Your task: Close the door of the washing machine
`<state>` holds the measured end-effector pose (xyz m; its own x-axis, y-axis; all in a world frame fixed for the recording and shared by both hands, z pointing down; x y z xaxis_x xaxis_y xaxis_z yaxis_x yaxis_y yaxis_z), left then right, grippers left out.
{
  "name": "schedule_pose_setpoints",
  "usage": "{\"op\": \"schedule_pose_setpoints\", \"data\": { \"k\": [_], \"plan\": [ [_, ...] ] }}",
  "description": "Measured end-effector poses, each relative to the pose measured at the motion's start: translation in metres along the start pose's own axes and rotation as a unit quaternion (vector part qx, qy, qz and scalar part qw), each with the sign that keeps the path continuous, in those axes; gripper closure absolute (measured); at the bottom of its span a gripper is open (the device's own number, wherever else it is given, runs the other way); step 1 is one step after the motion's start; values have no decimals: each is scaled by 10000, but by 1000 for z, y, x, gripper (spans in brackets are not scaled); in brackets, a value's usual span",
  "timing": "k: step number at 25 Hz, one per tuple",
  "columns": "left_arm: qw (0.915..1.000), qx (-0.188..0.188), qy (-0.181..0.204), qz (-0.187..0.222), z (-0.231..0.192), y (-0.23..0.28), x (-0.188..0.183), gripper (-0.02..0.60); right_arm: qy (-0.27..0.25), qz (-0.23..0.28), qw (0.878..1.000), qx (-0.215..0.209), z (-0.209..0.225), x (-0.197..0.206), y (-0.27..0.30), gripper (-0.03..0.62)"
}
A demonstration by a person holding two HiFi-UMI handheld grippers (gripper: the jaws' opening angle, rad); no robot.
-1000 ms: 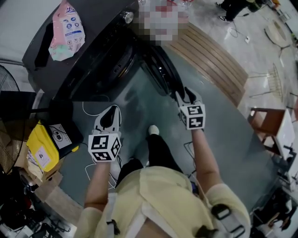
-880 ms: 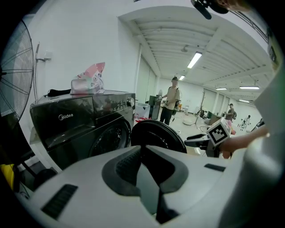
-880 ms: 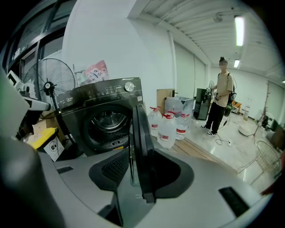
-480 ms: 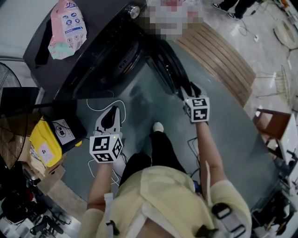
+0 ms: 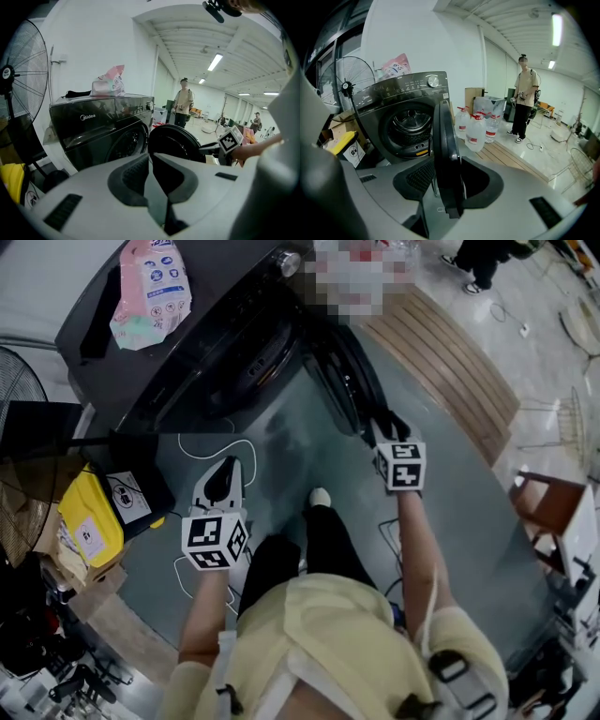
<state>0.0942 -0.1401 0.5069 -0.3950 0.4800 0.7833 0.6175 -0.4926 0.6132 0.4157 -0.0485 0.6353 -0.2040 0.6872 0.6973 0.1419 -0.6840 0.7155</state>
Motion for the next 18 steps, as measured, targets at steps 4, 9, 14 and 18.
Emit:
{"op": "schedule_pose_setpoints", "data": {
  "k": [4,9,14,18],
  "plan": [
    [9999,-119,-100,3,-10,-11,8,563,-21,-111,9999,-8,-10,3,-1,430],
    [9996,-155,-218,55,-25,-16,16,563,-222,-180,9996,69,-21,9,2,431],
    [9996,-41,-252,97,-38,-14,17,563,-176,-208,9995,132,-36,10,4,431],
    [9996,36,-260,81,-48,-19,20,563,-122,-341,9992,166,-49,13,5,431]
  ]
}}
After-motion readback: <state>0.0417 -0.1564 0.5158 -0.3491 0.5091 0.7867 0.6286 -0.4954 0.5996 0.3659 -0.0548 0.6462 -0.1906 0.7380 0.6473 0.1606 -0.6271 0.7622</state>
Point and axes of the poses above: the fingertips, and each gripper's own axes: y forward along the fingers, z to its right, x out of its underside, the point moved 1 cm from there along -y, backward along the fingers, and after that the axes turned 1 degree about -z, right-handed, at the moved point
